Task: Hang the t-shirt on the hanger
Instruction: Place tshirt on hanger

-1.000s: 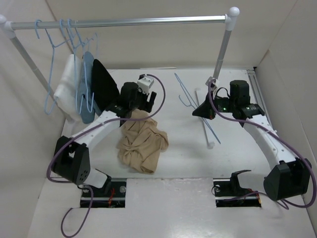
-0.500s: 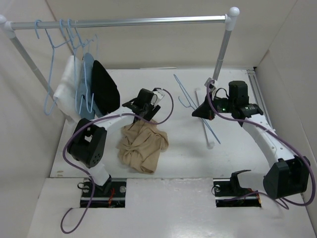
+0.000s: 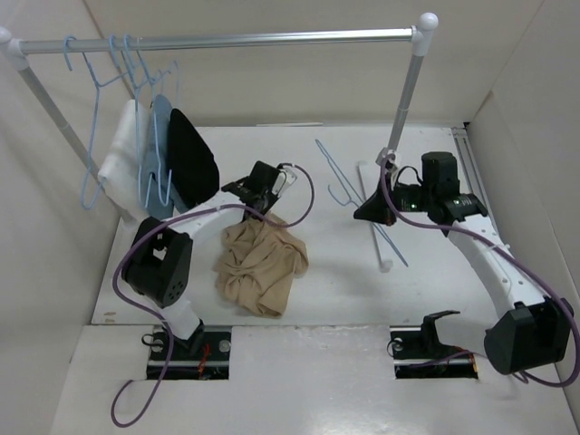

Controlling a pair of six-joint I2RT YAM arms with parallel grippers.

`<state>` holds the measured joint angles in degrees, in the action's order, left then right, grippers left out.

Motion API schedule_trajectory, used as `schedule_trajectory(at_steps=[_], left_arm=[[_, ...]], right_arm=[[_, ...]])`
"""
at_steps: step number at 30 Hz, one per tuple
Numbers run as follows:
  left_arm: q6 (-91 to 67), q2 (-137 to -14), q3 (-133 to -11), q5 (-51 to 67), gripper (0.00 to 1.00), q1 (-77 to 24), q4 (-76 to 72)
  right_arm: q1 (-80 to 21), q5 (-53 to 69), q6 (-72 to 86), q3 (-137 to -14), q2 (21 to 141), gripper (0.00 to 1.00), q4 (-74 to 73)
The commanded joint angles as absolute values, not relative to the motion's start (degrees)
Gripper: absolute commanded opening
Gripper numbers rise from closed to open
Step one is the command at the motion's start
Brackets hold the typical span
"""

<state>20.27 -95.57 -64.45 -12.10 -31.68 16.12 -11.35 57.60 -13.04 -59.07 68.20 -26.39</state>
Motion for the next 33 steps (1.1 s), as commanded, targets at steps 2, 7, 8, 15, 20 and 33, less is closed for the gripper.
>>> schedule_trajectory(at_steps=[2, 7, 8, 15, 20, 33], left_arm=[[18.63, -88.16, -72.75, -6.52, 0.0, -31.46, 19.95], [19.95, -81.49, -74.36, 1.57, 0.0, -31.46, 16.27], [20.56, -79.47, -73.49, 2.97, 0.0, -31.46, 15.13], [21.45, -79.71, -71.72, 3.78, 0.0, -34.63, 9.24], [22.32, -82.08, -75.67, 0.8, 0.0, -34.63, 5.19], [23.55, -81.48, -74.97, -3.62, 0.0, -34.63, 6.58]], right_arm=[[-12.22, 65.03, -21.17, -60.03, 66.97, 0.0, -34.88], [-13.45, 71.1, -28.38, -60.03, 64.17, 0.0, -44.9], [-14.06, 72.41, -28.39, -60.03, 63.46, 0.0, -44.91], [-21.35, 72.42, -19.88, -60.03, 60.91, 0.0, -38.16], [-24.79, 70.23, -17.84, -60.03, 61.44, 0.0, -37.96], [-24.79, 65.92, -17.49, -56.34, 59.06, 0.0, -38.76]])
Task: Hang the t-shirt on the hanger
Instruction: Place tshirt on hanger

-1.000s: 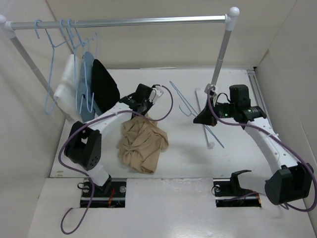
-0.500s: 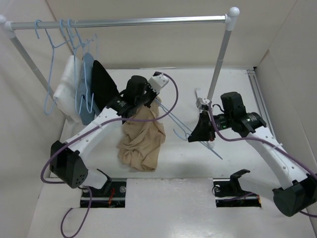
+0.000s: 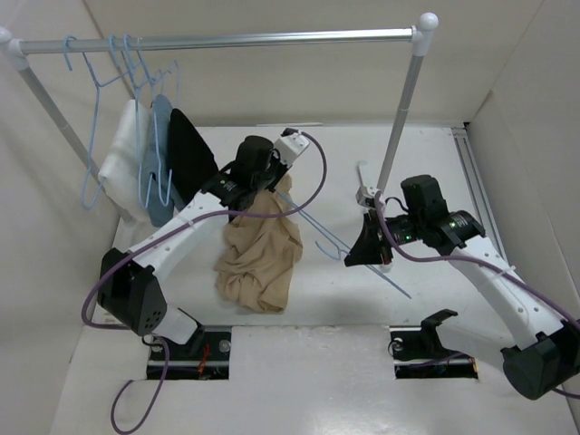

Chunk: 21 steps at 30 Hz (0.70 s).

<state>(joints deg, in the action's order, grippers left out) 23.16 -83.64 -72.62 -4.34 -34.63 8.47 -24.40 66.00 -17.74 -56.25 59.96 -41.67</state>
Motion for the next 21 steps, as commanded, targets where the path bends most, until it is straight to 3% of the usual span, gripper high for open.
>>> schedule_trajectory(at_steps=[1, 10, 19, 21], left_arm=[[23.55, -81.47, -74.97, -2.3, 0.0, -34.63, 8.24], [21.89, -76.03, -72.34, 7.11, 0.0, -36.3, 9.24], [22.05, -75.41, -73.48, 7.82, 0.0, -36.83, 4.84], [22.59, -75.41, -72.25, 3.11, 0.0, -36.83, 1.6]], right_arm=[[-24.79, 65.13, -16.88, -56.34, 59.06, 0.0, -37.89], [-24.79, 65.13, -12.83, -56.34, 62.04, 0.0, -28.04], [-24.79, 65.83, -11.7, -56.34, 63.37, 0.0, -26.55], [-25.31, 65.83, -11.17, -56.34, 62.84, 0.0, -26.54]])
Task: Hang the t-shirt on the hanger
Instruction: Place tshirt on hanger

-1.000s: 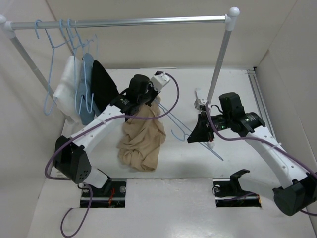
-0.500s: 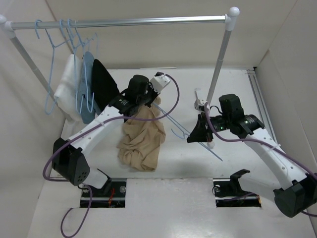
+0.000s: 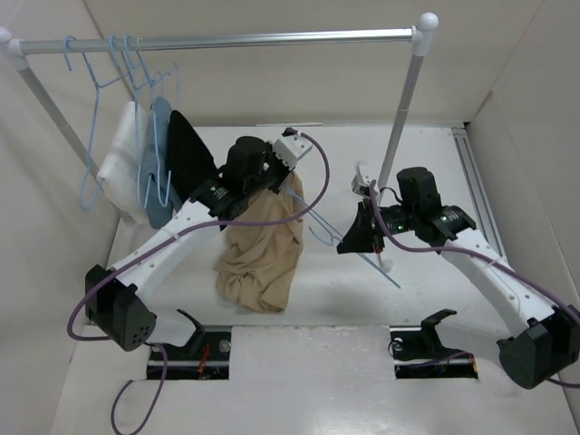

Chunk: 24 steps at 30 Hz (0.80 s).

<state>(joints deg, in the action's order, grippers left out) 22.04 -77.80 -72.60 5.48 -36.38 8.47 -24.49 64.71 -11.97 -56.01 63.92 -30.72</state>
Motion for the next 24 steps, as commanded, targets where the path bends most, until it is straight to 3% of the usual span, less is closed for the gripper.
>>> schedule_trajectory(at_steps=[1, 6, 11, 18, 24], left_arm=[[23.2, -76.02, -72.25, 1.77, 0.0, -36.83, 0.8], [23.73, -76.03, -73.56, 5.27, 0.0, -38.14, 0.18], [22.5, -74.97, -75.32, 0.62, 0.0, -40.69, 1.23], [21.27, -73.39, -75.32, -7.55, 0.0, -40.69, 1.23], [15.12, -71.46, -77.25, -3.98, 0.0, -40.69, 2.72]], right_arm=[[-25.31, 65.83, -11.16, -56.34, 62.32, 0.0, -26.54], [-25.31, 64.0, -6.61, -56.95, 63.11, 0.0, -20.94], [-23.39, 58.46, 6.58, -55.81, 65.57, 0.0, -4.51], [-23.38, 56.6, 7.91, -64.24, 68.38, 0.0, 1.84], [-22.85, 53.71, 14.31, -57.84, 68.38, 0.0, 13.07]])
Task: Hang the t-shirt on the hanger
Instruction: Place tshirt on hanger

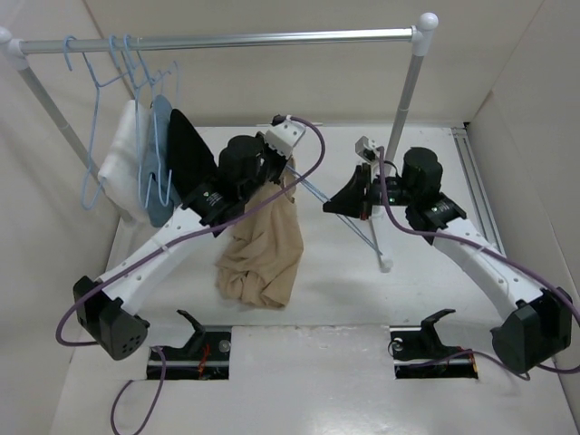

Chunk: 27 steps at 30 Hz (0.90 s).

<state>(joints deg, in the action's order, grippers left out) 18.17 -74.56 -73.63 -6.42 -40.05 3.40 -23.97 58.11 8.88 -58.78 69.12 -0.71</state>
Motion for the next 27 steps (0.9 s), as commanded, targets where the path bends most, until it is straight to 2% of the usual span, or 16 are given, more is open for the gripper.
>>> schedule_trajectory(at_steps=[1, 6, 9, 14, 17, 18, 21, 22, 27], left_arm=[[14.51, -70.85, -77.86, -2.48, 0.0, -40.69, 3.59], [12.39, -69.7, -77.87, 5.79, 0.0, -40.69, 8.26], [11.78, -69.7, -77.87, 10.8, 0.0, -40.69, 8.26], [14.67, -69.7, -76.65, 4.16, 0.02, -41.31, 8.79], [18.71, -67.08, -74.54, 2.9, 0.25, -41.31, 8.79], [20.29, -66.1, -73.75, 4.12, 0.35, -40.79, 8.79], [28.98, -60.76, -69.36, 8.68, 0.53, -40.26, 7.39], [31.27, -59.25, -66.91, 9.4, 0.62, -40.25, 7.38], [44.37, -54.14, -63.11, 8.8, 0.72, -39.73, 6.68]], right_arm=[[-22.24, 53.7, 15.81, -56.53, 68.38, 0.0, 16.05], [-22.24, 52.56, 25.3, -50.1, 71.79, 0.0, 39.51], [-23.55, 55.45, 26.01, -53.07, 76.53, 0.0, 43.22], [-24.96, 58.54, 27.51, -53.01, 76.82, 0.0, 49.48], [-24.43, 57.83, 21.9, -50.54, 73.31, 0.0, 46.42], [-24.43, 56.96, 20.06, -50.54, 72.69, 0.0, 45.19], [-24.43, 55.73, 15.91, -48.69, 71.54, 0.0, 44.56], [-24.43, 55.72, 15.39, -48.17, 71.54, 0.0, 44.56], [-24.43, 58.53, 14.33, -48.16, 76.71, 0.0, 47.0]])
